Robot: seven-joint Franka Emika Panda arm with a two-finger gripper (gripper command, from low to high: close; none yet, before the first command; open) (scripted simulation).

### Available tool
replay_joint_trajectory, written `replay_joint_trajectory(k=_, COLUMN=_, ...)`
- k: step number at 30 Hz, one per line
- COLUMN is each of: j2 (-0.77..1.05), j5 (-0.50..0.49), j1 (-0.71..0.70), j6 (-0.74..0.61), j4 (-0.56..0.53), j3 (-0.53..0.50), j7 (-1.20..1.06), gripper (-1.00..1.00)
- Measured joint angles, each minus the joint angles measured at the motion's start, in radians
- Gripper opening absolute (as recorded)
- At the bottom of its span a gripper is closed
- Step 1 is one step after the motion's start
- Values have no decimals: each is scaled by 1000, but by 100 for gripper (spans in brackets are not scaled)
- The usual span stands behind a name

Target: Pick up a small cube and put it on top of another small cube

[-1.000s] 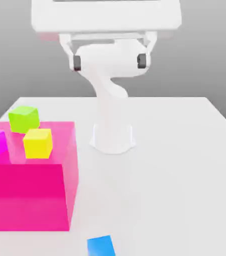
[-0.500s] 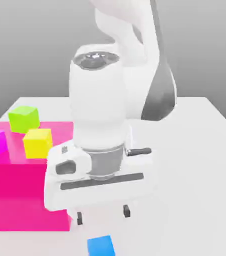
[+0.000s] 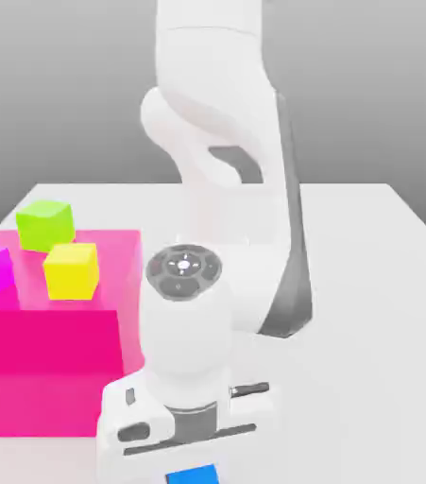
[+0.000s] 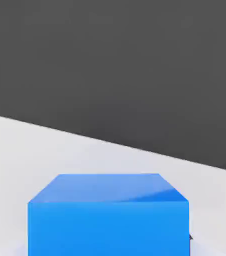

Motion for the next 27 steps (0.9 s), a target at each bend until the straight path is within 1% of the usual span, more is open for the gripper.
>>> replay_joint_trajectory(k=3, j2=-104, j5=-19, j1=3, j6=-87, j4=-16, j3=-19, j7=17, gripper=-100)
replay_joint_trajectory(k=8, j2=-282, j5=-47, j1=-60, j6=-283, j4=6, j3=-110, j7=76, gripper=-100)
replay_joint_trajectory(k=13, j2=-459, j5=-101, j1=-204, j6=-482, j4=33, j3=-172, j7=156, gripper=-100)
replay_joint_trajectory(k=18, j2=-632, j5=-157, j1=-302, j6=-678, j4=59, j3=-222, j7=237, gripper=-100)
replay_joint_trajectory(k=19, j2=-655, j5=-166, j1=-321, j6=-699, j4=58, j3=-232, j7=249, gripper=-100)
replay_joint_trajectory(k=20, j2=-658, j5=-168, j1=-330, j6=-688, j4=44, j3=-239, j7=253, gripper=-100)
replay_joint_trajectory(k=22, j2=-639, j5=-165, j1=-338, j6=-626, j4=1, j3=-248, j7=252, gripper=-100)
replay_joint_trajectory(k=23, j2=-624, j5=-163, j1=-340, j6=-589, j4=-23, j3=-251, j7=249, gripper=100)
replay_joint_trajectory(k=27, j2=-624, j5=-163, j1=-340, j6=-589, j4=-23, j3=-251, j7=249, gripper=100)
